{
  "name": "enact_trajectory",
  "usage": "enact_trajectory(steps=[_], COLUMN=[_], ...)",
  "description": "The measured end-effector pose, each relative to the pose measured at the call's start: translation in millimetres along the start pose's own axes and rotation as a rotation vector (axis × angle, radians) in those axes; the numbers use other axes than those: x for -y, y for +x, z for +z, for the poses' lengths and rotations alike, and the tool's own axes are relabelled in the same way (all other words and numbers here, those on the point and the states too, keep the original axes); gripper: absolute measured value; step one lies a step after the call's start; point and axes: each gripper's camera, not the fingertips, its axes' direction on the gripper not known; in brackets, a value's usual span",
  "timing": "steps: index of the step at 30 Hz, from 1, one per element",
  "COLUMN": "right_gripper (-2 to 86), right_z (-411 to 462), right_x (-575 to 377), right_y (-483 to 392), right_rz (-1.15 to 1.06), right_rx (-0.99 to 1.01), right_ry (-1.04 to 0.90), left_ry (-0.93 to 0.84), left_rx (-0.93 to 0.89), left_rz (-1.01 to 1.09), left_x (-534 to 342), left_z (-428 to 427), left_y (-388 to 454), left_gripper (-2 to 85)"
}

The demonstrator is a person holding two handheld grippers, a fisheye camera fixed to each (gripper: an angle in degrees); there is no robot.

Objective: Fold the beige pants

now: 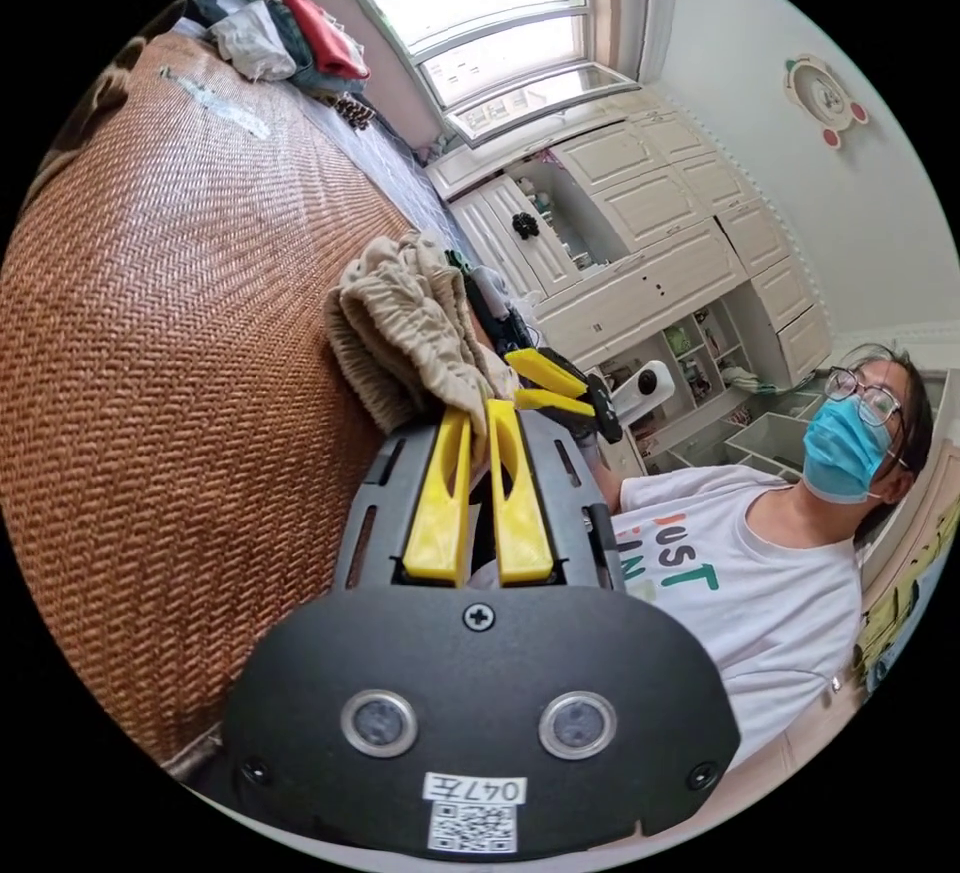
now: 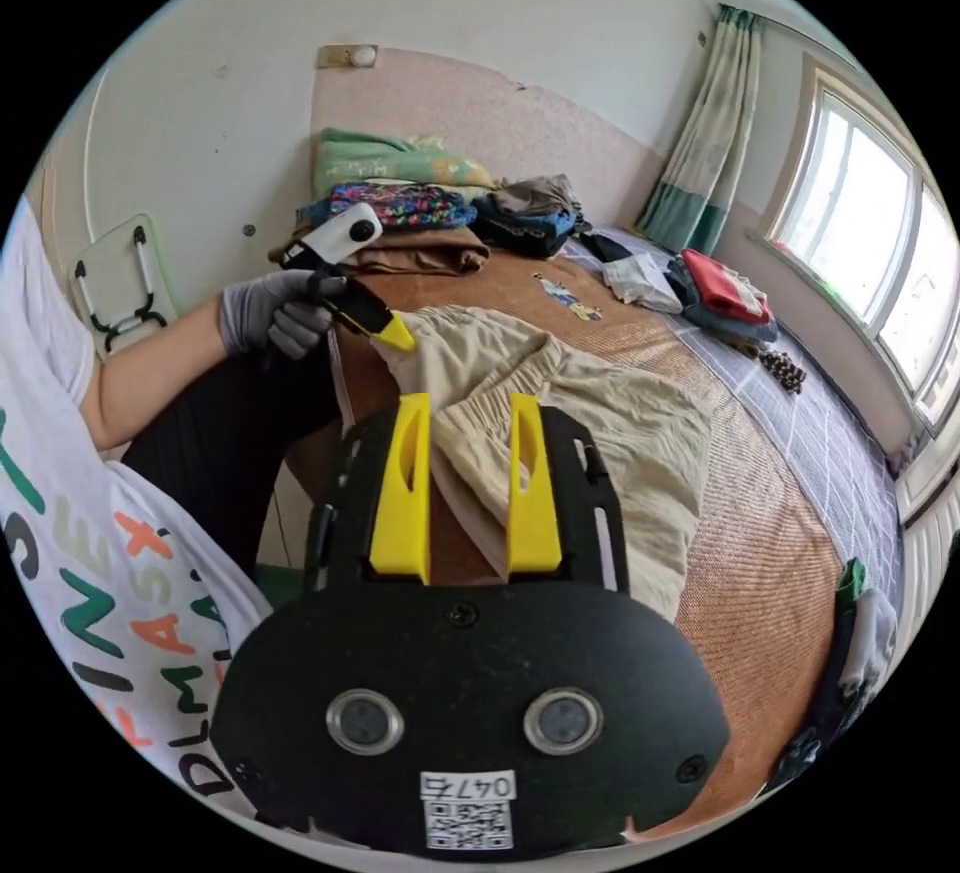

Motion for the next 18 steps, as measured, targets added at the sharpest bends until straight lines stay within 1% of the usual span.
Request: enact_trajectory(steps=[2,4,5,7,9,10,12,14,15,17,18], right_gripper=[15.9,16.9,16.7,15.0,13.8,12.7,10.1,7.1,5.6,4.3,3.7], right_z=[15,49,56,73,81,86,88,89,90,87,83], right_x=[-2,-9,-11,-22,-32,-39,-49,-60,-68,-80,-89], right_y=[-1,-11,-14,-28,-30,-25,-10,14,32,72,105], right_rz=[-0.031,-0.091,-0.101,-0.156,-0.179,-0.179,-0.167,-0.109,-0.087,0.037,0.141], right_rx=[0.009,-0.055,-0.085,-0.270,-0.348,-0.353,-0.336,-0.356,-0.338,-0.237,-0.139], right_ry=[-0.069,-0.187,-0.200,-0.199,-0.197,-0.203,-0.205,-0.198,-0.189,-0.169,-0.145], left_ry=[0.000,0.005,0.014,0.036,0.070,0.094,0.093,0.037,0.034,0.012,0.009], left_rx=[-0.003,-0.027,-0.045,-0.068,-0.106,-0.132,-0.127,-0.055,-0.046,-0.010,0.001], left_rz=[-0.006,-0.017,-0.018,-0.018,-0.026,-0.037,-0.043,-0.013,-0.006,0.013,0.024], left_x=[1,2,3,4,8,13,26,50,56,83,90], left_z=[-5,-8,-11,-17,-24,-28,-32,-30,-30,-31,-33], left_y=[2,1,3,6,8,10,18,41,46,65,70], left_gripper=[-0.3,-0.3,-0.3,-0.4,-0.4,-0.5,-0.5,-0.5,-0.5,-0.1,0.1])
